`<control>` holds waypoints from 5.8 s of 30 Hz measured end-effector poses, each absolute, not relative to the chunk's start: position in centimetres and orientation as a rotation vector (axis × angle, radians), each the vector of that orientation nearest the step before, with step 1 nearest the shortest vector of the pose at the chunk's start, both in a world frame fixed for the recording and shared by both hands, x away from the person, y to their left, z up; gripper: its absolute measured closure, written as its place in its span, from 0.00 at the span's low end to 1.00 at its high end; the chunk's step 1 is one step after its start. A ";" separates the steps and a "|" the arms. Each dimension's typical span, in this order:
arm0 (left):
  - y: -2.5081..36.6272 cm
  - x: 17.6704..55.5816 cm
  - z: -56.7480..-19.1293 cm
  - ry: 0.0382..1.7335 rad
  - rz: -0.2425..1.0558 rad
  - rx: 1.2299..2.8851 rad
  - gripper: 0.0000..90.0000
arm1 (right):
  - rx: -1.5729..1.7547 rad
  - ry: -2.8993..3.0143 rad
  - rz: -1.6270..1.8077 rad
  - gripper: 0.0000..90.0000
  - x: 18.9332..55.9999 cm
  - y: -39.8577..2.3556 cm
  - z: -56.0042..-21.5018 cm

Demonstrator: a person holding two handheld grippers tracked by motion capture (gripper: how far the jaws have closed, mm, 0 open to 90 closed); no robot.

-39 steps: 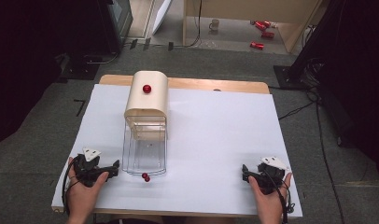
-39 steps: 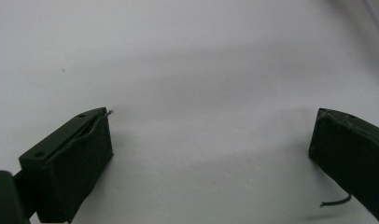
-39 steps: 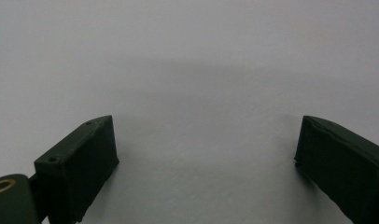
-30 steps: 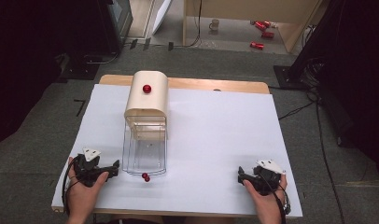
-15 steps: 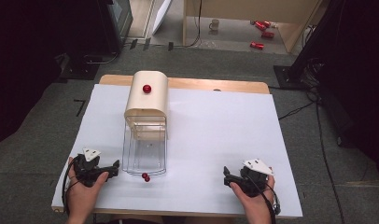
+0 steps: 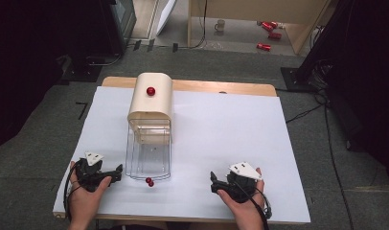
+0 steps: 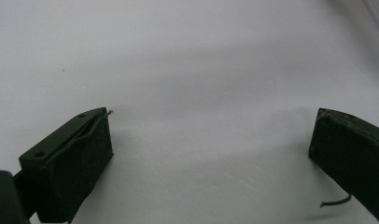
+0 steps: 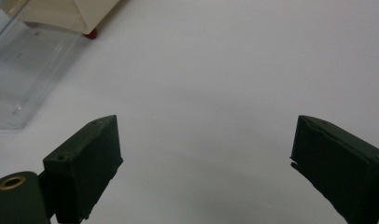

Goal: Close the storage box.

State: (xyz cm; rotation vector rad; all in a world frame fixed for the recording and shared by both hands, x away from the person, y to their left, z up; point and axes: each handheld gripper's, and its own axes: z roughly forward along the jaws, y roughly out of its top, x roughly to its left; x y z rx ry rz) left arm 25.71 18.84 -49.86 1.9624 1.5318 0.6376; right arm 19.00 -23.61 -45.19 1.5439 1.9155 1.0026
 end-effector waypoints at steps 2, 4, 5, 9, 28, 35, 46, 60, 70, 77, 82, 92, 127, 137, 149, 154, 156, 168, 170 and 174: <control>18.8 25.7 -49.9 1.532 0.638 1.963 0.00 | 1.540 1.927 1.013 0.09 19.0 -23.1 -45.1; 18.8 25.7 -49.9 1.532 0.637 1.962 0.00 | 1.530 1.938 1.024 0.09 19.0 -22.3 -45.1; 18.8 25.7 -49.9 1.532 0.637 1.962 0.00 | 1.527 1.945 1.029 0.09 19.0 -22.1 -45.0; 18.8 25.7 -49.9 1.532 0.637 1.962 0.00 | 1.506 1.965 1.052 0.10 18.9 -21.0 -44.9; 18.9 25.7 -49.9 1.532 0.637 1.964 0.00 | 1.391 2.067 1.163 0.16 18.1 -14.8 -44.1; 18.9 25.7 -49.9 1.532 0.637 1.964 0.00 | 1.374 2.094 1.182 0.17 17.7 -13.6 -44.2; 18.8 25.7 -49.9 1.532 0.635 1.963 0.00 | 1.352 2.121 1.224 0.25 16.7 -11.4 -44.4; 18.9 25.7 -49.9 1.532 0.635 1.963 0.00 | 1.290 2.186 1.341 0.63 16.6 -8.6 -44.7; 18.8 25.7 -49.9 1.532 0.635 1.962 0.00 | 1.315 2.192 1.380 0.74 16.9 -7.3 -44.9; 18.8 25.7 -49.9 1.532 0.635 1.963 0.00 | 1.346 2.173 1.374 0.78 16.9 -6.6 -45.1; 18.8 25.7 -49.9 1.532 0.635 1.962 0.00 | 1.345 2.167 1.370 0.83 16.9 -6.2 -45.2; 18.8 25.7 -49.9 1.532 0.635 1.963 0.00 | 1.351 2.163 1.372 0.84 16.9 -6.2 -44.9; 18.8 25.7 -49.9 1.535 0.636 1.956 0.00 | 1.288 2.091 1.400 0.85 20.7 -6.1 -40.2; 18.9 25.7 -49.8 1.532 0.636 1.965 0.00 | 1.298 2.081 1.381 0.85 22.4 -5.9 -40.0; 18.9 25.7 -49.8 1.534 0.632 1.963 0.00 | 1.320 2.079 1.358 0.85 24.4 -5.9 -40.2; 18.9 25.7 -49.8 1.534 0.632 1.963 0.00 | 1.325 2.080 1.354 0.85 25.2 -5.9 -40.4; 18.9 25.7 -49.8 1.534 0.632 1.963 0.00 | 1.325 2.079 1.353 0.85 25.5 -5.8 -40.4; 18.9 25.7 -49.8 1.534 0.632 1.963 0.00 | 1.340 2.080 1.338 0.87 27.1 -5.6 -40.7; 18.9 25.7 -49.8 1.534 0.632 1.963 0.00 | 1.343 2.081 1.330 0.87 27.3 -5.6 -40.8; 18.9 25.7 -49.8 1.533 0.632 1.962 0.00 | 1.351 2.077 1.333 0.87 27.7 -5.7 -40.8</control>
